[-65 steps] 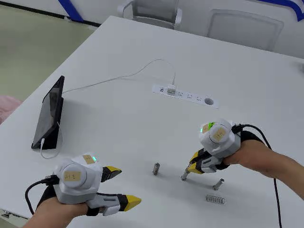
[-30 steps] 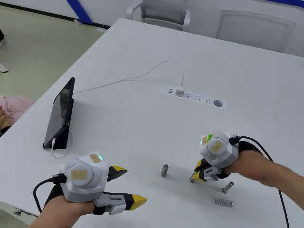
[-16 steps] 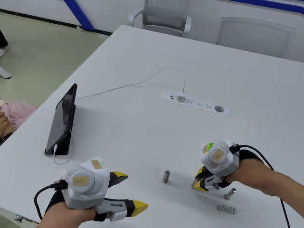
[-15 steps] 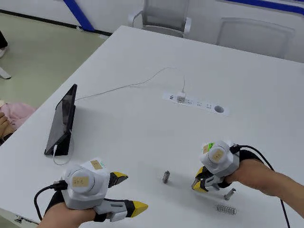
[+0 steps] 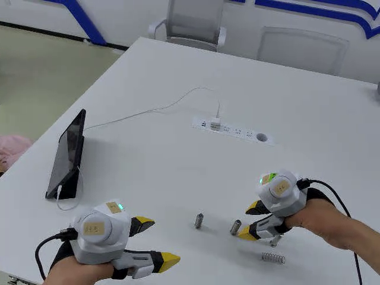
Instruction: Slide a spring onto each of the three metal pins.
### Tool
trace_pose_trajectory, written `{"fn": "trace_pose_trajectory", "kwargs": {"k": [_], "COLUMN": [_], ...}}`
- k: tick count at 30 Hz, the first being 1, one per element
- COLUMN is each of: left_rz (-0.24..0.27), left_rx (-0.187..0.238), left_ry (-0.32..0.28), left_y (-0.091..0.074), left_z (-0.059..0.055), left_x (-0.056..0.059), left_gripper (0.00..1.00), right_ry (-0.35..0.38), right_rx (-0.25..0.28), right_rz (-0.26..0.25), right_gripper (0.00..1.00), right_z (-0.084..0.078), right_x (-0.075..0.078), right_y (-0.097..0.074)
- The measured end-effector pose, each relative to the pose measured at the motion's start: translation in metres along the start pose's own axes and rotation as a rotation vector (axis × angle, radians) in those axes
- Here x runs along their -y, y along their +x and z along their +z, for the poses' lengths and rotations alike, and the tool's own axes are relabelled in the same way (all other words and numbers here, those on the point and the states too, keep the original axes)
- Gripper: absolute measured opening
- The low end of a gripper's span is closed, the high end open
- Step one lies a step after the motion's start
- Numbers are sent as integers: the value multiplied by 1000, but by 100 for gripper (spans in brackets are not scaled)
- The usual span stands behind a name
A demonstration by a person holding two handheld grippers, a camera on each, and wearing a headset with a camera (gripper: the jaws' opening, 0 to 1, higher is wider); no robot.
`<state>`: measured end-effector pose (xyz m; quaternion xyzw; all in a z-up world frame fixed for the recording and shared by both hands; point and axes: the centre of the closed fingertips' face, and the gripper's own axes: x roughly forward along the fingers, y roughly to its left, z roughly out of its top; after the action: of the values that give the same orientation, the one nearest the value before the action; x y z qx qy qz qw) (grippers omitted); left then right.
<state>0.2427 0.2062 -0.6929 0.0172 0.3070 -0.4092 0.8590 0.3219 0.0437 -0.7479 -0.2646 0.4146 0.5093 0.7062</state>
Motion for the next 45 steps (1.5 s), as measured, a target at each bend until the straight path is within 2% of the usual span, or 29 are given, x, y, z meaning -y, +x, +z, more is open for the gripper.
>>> {"fn": "trace_pose_trajectory", "kwargs": {"k": [7, 18, 30, 45], "left_rz": [-1, -5, -15, -57], "left_rx": [0, 5, -4, -14], "left_ry": [7, 20, 38, 64], "left_y": [-1, -1, 3, 21], "left_z": [1, 8, 13, 21], "left_x": [1, 3, 8, 26], "left_gripper": [61, 61, 63, 63], "right_ry": [81, 204, 313, 407], "right_rx": [80, 178, 287, 327], "right_rz": [-39, -101, -182, -235], "right_gripper": [48, 60, 67, 71], "right_z": [1, -7, -17, -50], "right_x": [-3, -10, -14, -27], "right_y": [-10, -30, -52, -67]}}
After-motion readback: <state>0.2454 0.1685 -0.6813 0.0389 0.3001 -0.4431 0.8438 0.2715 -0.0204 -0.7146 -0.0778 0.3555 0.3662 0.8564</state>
